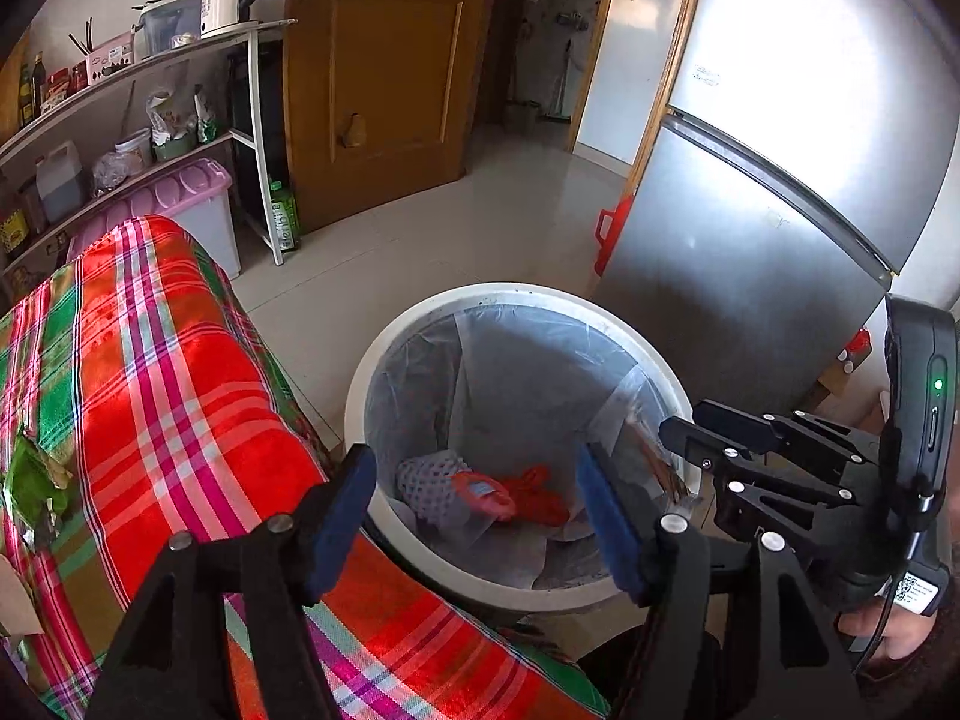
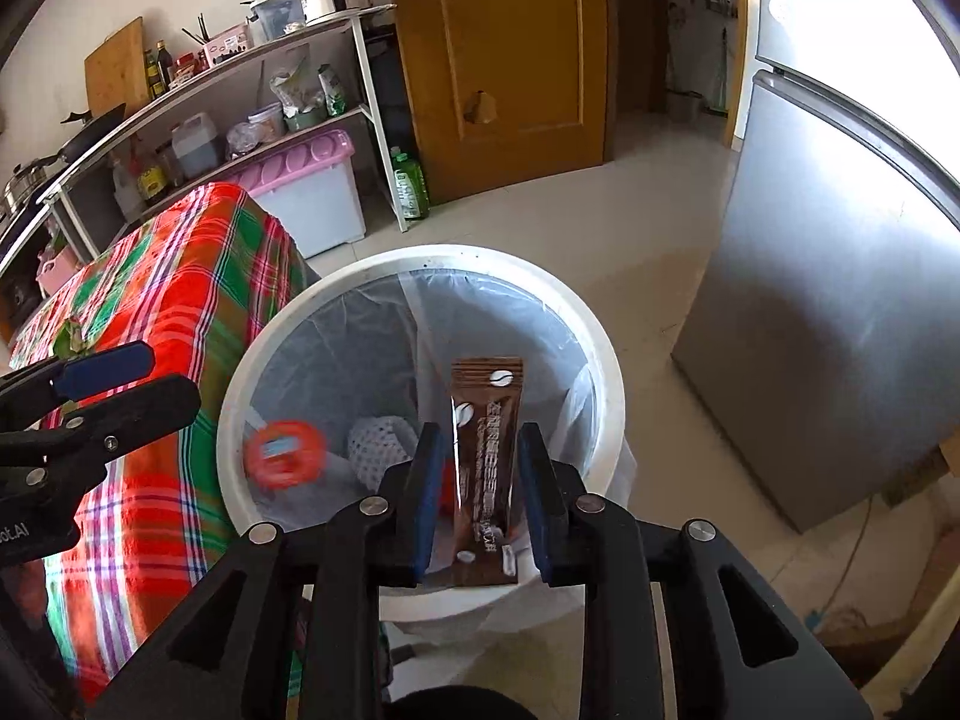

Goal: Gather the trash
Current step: 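Carry the packet and cup to the bin and release them inside, then move both tools back over the table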

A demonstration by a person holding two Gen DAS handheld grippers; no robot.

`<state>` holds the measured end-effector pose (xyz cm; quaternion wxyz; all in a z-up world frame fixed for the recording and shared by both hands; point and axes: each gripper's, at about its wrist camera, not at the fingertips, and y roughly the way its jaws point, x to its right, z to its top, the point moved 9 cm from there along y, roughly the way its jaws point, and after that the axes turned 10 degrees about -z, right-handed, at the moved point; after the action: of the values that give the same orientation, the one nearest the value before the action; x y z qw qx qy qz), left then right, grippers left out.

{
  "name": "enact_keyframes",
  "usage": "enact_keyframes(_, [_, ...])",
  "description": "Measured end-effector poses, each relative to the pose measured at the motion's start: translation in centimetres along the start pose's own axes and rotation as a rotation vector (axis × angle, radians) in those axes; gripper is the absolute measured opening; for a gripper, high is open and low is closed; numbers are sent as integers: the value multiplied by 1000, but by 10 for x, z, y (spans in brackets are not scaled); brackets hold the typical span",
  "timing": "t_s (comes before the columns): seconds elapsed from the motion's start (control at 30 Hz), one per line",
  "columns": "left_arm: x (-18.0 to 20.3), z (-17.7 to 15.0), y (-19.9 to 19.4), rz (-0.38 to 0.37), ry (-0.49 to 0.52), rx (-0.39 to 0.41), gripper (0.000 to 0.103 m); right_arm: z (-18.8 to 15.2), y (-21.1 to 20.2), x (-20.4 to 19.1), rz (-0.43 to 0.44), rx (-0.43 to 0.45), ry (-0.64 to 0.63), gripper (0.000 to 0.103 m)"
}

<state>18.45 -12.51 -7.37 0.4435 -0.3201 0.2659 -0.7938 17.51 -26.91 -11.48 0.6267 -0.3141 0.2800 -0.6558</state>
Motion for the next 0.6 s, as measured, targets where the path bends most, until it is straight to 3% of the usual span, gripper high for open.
enact_keyframes(0.1, [0, 0, -1, -6, -7, -1, 73, -1, 1, 2, 6, -4, 13, 41])
enact_keyframes(0.6, [-15, -5, -46, 8, -44, 82, 74, 4, -29, -11, 22, 55, 24, 41])
